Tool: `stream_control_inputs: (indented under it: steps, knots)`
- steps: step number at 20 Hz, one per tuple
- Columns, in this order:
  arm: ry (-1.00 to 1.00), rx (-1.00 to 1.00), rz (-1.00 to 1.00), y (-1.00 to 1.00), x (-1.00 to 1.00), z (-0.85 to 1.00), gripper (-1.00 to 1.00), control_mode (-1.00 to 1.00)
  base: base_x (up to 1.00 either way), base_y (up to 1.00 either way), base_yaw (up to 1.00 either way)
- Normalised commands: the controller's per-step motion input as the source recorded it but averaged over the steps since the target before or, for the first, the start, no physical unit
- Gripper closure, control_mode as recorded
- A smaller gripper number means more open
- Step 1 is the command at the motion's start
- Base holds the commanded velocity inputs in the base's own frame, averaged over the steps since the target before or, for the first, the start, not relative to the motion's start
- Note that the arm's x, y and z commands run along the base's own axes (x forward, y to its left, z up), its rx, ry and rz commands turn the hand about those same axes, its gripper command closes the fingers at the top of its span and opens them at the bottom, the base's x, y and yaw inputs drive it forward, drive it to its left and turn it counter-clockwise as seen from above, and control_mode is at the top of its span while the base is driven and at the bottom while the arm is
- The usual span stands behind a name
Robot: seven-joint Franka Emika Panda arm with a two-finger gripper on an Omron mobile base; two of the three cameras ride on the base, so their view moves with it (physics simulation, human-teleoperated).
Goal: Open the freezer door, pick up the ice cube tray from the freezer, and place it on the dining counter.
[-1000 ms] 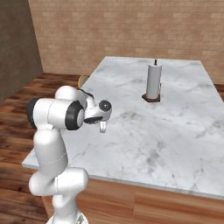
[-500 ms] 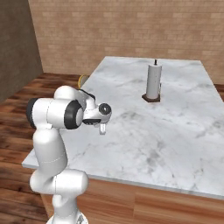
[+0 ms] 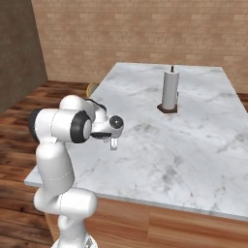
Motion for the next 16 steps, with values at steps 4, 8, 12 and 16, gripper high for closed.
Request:
stream_control_inputs:
  steps: [4,8,12,16]
  knots:
    - [0.02,0.0,0.0,-0.24,-0.16,0.78,-1.0,-1.0,0.0,0.0,0.0]
    - [0.18,0.0,0.0,-0.11,-0.05,1.0,-1.0,-1.0,0.0,0.0,0.0]
    - [0.32,0.04,-0.02,-0.16,-0.16,1.0,-1.0,-1.0,0.0,0.0,0.0]
    - [0.4,0.1,-0.07,-0.12,-0.14,1.0,-1.0,-1.0,0.0,0.0,0.0]
